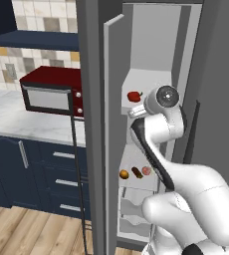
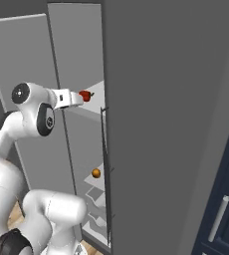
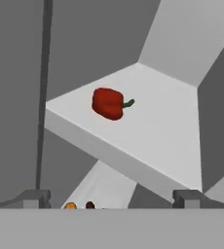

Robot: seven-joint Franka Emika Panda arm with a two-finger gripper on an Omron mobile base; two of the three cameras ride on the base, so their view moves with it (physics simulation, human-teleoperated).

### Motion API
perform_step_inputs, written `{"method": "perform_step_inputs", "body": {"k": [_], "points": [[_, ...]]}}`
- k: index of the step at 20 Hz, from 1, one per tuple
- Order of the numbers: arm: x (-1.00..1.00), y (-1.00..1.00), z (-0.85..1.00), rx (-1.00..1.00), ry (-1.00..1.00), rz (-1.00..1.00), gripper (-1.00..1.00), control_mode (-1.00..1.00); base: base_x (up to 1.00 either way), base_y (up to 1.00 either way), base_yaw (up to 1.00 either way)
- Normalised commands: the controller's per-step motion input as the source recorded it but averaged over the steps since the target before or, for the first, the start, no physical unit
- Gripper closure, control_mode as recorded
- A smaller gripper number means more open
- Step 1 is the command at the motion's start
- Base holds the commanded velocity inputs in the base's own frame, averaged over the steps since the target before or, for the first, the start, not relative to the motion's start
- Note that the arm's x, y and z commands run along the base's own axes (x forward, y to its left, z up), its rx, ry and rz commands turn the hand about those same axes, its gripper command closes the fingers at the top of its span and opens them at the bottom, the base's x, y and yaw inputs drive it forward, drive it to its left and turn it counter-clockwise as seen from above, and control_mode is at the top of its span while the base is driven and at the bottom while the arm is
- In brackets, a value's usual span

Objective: Take the sweet potato and bell pepper from the highest rack and move them to the second highest rack where the peach and mango are located, to maximize freezer space. Close the freezer door after rearranging.

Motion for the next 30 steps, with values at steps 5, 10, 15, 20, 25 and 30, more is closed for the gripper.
{"method": "perform_step_inputs", "body": {"k": [5, 10, 15, 20, 25, 30], "points": [[0.61, -0.02, 0.06, 0.00, 0.22, 0.00, -1.00, -1.00, 0.00, 0.00, 0.00], [0.65, 0.00, -0.09, 0.00, 0.01, 0.00, -1.00, -1.00, 0.00, 0.00, 0.00], [0.69, -0.03, -0.22, 0.00, 0.00, 0.00, -1.00, -1.00, 0.00, 0.00, 0.00], [0.64, -0.02, -0.24, 0.00, 0.00, 0.00, -1.00, -1.00, 0.00, 0.00, 0.00], [0.47, 0.00, -0.21, 0.00, 0.00, 0.00, -1.00, -1.00, 0.00, 0.00, 0.00], [0.09, 0.00, -0.20, 0.00, 0.00, 0.00, -1.00, -1.00, 0.00, 0.00, 0.00]]}}
